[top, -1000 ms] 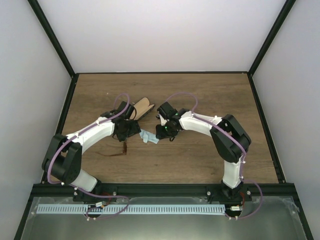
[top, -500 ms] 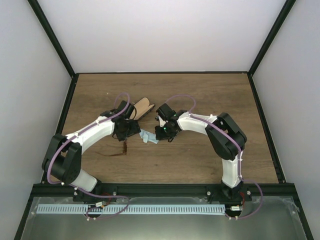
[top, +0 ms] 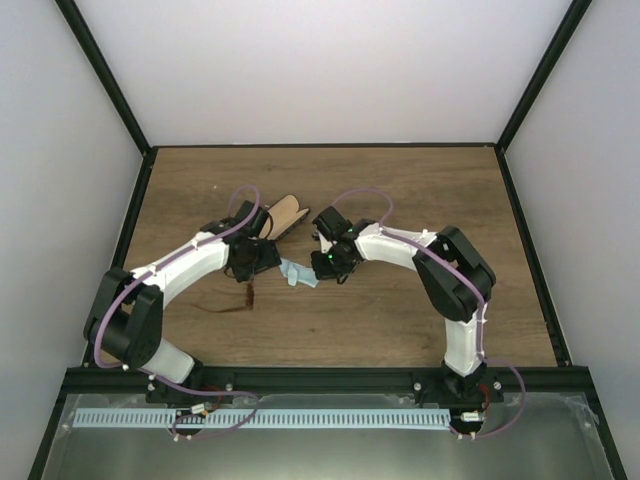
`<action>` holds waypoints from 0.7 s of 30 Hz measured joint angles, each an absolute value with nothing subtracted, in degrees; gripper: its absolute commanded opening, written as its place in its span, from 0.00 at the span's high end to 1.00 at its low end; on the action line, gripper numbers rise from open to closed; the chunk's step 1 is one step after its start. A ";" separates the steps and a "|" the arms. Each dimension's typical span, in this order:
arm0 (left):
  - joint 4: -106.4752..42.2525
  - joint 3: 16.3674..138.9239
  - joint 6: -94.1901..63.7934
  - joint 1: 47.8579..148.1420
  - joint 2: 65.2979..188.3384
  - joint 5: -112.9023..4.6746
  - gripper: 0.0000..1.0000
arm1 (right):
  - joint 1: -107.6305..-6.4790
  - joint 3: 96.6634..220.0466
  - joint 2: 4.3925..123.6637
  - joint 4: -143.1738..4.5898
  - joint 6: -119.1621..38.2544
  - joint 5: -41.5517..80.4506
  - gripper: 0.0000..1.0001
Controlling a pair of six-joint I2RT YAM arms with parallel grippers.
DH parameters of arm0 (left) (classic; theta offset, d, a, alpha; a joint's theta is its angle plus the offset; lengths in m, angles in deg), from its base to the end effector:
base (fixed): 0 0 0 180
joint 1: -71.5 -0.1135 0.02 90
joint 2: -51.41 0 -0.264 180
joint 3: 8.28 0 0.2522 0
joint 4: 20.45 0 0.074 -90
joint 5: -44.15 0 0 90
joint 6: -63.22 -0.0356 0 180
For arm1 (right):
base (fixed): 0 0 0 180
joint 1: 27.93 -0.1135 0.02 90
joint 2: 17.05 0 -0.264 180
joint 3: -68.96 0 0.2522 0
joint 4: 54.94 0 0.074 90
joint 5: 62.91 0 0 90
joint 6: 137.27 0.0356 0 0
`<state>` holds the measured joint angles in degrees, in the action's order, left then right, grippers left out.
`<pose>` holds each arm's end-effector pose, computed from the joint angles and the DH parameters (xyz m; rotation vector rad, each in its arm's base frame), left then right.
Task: Organize the sunglasses
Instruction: Pick up the glasses cleaning cloth from the center of the board.
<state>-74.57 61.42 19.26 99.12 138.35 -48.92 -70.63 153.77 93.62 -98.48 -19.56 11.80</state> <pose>0.2488 -0.1323 0.1986 -0.4505 2.8577 -0.3466 0.2716 0.2634 0.1491 -0.4539 2.9008 0.6294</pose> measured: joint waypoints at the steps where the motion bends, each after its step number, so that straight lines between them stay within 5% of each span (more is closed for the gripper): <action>1: -74.60 61.55 19.26 99.12 138.35 -48.92 0.26 | -70.63 153.79 93.20 -98.76 -19.56 11.82 0.99; 5: -74.49 62.18 19.26 99.12 138.35 -48.95 0.25 | -70.63 154.68 91.28 -100.03 -19.56 11.76 0.99; 11: -72.96 63.10 18.85 99.09 138.17 -49.56 0.00 | -70.63 159.21 88.31 -102.35 -19.70 12.33 0.99; 21: -63.80 63.15 12.79 99.12 129.30 -53.19 0.01 | -70.60 166.86 85.40 -105.62 -19.87 12.50 0.99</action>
